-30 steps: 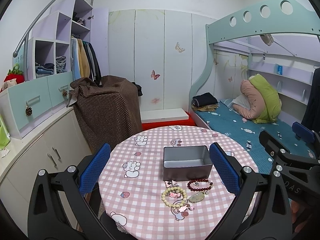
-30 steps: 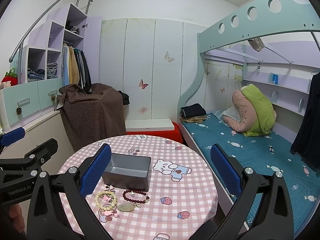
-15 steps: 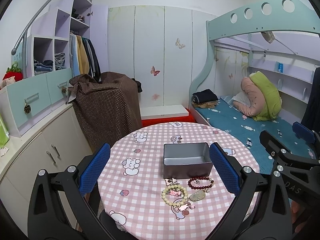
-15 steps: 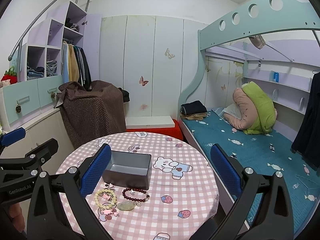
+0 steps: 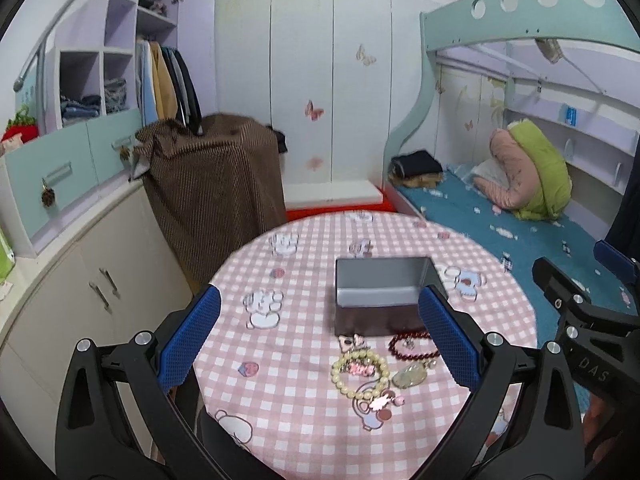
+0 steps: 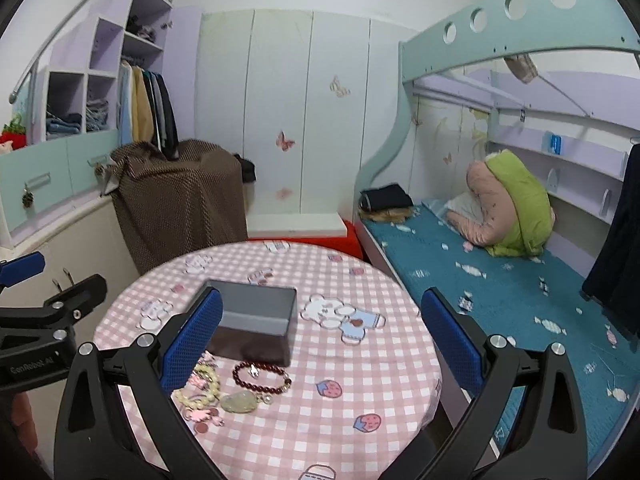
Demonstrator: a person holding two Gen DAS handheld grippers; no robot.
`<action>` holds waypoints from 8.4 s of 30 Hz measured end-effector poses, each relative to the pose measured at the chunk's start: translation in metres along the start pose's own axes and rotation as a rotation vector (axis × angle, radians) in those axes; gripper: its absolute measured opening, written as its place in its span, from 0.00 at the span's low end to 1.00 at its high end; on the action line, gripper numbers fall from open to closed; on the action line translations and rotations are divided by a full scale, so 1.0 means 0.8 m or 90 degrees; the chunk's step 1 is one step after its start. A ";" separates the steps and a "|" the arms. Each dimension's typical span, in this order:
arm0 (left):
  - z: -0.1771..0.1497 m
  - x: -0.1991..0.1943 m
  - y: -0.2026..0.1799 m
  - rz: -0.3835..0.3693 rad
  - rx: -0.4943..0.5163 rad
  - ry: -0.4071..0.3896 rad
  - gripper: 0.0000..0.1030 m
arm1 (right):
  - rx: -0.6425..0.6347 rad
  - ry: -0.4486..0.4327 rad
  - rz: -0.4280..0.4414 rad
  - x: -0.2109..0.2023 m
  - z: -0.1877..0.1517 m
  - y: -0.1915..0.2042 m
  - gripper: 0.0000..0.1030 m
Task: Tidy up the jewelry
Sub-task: 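Grasp the pale yellow bead bracelet with the left tool while the right tool grasps the dark red bead bracelet, then carry both bracelets over the grey tin and open both tools to drop them inside, then withdraw both open tools from the tin toward the remaining charms, then grasp a small pink charm with the left tool while the right tool grasps a small silver charm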
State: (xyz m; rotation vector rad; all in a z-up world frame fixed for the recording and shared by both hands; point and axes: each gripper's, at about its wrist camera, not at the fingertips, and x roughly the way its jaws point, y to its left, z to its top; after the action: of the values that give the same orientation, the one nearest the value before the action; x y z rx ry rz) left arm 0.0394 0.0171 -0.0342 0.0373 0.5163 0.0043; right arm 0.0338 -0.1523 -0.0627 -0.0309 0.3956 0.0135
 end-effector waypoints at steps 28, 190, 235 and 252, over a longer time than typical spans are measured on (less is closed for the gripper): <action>-0.101 0.187 0.026 -0.040 0.029 0.239 0.92 | -0.025 0.225 -0.008 0.156 -0.088 0.002 0.93; -0.092 0.216 0.043 -0.161 0.001 0.160 0.82 | -0.018 0.267 0.023 0.175 -0.092 0.000 0.84; -0.104 0.236 0.044 -0.216 -0.041 0.199 0.11 | -0.033 0.294 0.097 0.195 -0.107 0.017 0.14; -0.078 0.209 0.054 -0.207 -0.048 0.145 0.11 | -0.030 0.252 0.084 0.175 -0.080 0.011 0.14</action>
State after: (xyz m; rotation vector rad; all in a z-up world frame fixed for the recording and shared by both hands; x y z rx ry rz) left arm 0.1539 0.0649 -0.1695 -0.1220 0.7454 -0.2922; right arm 0.1382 -0.1443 -0.1764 -0.0541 0.7919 0.1493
